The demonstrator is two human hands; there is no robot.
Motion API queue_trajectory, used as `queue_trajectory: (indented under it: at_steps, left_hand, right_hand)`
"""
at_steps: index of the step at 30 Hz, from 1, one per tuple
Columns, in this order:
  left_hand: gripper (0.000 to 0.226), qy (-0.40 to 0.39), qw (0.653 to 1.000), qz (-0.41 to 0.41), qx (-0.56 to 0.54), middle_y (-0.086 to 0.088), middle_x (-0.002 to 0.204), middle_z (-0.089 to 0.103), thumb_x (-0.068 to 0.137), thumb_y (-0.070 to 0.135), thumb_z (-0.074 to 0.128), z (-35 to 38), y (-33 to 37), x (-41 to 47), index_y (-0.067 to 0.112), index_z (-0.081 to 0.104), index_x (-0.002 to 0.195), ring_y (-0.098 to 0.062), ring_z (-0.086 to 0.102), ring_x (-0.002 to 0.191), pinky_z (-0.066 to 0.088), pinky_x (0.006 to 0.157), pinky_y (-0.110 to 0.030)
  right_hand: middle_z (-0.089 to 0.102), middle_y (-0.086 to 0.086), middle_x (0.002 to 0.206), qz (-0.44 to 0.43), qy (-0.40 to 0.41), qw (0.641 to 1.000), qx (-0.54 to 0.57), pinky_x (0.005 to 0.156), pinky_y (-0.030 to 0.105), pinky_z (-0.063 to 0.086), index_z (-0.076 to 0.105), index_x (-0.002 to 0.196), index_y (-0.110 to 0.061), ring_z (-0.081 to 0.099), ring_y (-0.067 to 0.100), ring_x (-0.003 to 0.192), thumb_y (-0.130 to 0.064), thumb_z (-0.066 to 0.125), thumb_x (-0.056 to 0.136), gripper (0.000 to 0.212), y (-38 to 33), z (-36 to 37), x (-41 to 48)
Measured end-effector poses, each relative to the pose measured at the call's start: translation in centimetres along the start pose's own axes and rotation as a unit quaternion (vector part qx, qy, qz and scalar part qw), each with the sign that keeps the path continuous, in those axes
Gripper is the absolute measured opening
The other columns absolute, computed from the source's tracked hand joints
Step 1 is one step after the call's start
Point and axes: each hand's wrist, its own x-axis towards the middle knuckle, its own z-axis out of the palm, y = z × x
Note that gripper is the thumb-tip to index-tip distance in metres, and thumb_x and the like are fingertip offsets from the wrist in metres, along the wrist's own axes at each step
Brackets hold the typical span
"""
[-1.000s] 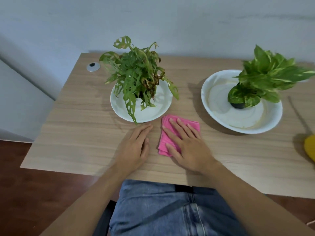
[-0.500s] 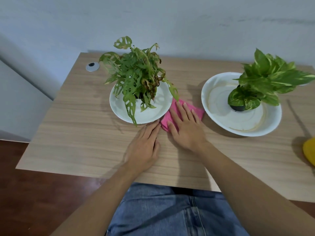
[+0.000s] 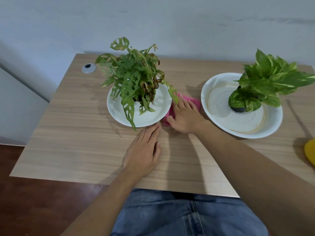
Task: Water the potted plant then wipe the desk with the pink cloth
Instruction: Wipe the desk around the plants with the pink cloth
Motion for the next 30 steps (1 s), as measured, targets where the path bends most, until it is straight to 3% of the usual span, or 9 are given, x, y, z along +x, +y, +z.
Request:
queue_trajectory:
  at_steps: [7,14,18,24,30]
  left_hand:
    - [0.066,0.002,1.0,-0.002,0.002,0.003,0.18,0.034,0.11,0.03,0.047,-0.3,0.2,0.0,0.014,0.035,0.173,-0.015,0.034,0.165,0.029,0.136,-0.041]
    - [0.066,-0.002,1.0,0.01,0.015,0.001,0.181,0.032,0.113,0.034,0.045,-0.2,-0.1,0.3,0.016,0.031,0.174,-0.017,0.033,0.166,0.028,0.136,-0.043]
    - [0.068,-0.002,1.0,0.004,0.019,0.0,0.18,0.033,0.111,0.032,0.048,-0.4,0.3,0.0,0.015,0.032,0.174,-0.017,0.033,0.166,0.027,0.137,-0.042]
    - [0.065,-0.008,1.0,-0.011,0.017,0.003,0.18,0.033,0.112,0.033,0.048,-0.6,0.3,-0.1,0.014,0.035,0.173,-0.017,0.033,0.165,0.027,0.137,-0.04]
    - [0.066,-0.007,1.0,-0.002,0.022,0.002,0.181,0.031,0.112,0.034,0.045,-0.2,-0.1,-0.1,0.014,0.033,0.174,-0.018,0.032,0.166,0.026,0.137,-0.041]
  right_hand:
    - [-0.004,0.002,0.186,0.027,0.097,0.995,0.016,0.138,0.056,0.004,-0.001,0.177,-0.019,-0.005,0.024,0.173,-0.057,0.012,0.106,0.082,-1.5,2.8,-2.0]
    - [-0.006,-0.001,0.186,-0.026,0.085,0.996,0.017,0.139,0.048,-0.005,0.0,0.177,-0.019,-0.012,0.016,0.171,-0.055,0.019,0.113,0.077,-3.0,5.0,-8.7]
    - [0.003,-0.004,0.186,-0.025,0.089,0.996,0.002,0.139,0.05,0.003,0.005,0.178,-0.023,-0.003,0.015,0.172,-0.051,0.02,0.109,0.075,-1.5,3.7,-6.1]
    - [0.004,-0.002,0.186,0.015,0.087,0.996,0.013,0.139,0.049,0.002,0.006,0.178,-0.025,-0.001,0.019,0.172,-0.05,0.015,0.108,0.075,0.1,1.4,-0.7]
    - [0.005,-0.009,0.186,-0.032,0.112,0.993,-0.007,0.139,0.048,0.008,0.008,0.178,-0.028,0.0,0.014,0.172,-0.047,0.027,0.114,0.069,2.0,2.9,-6.6]
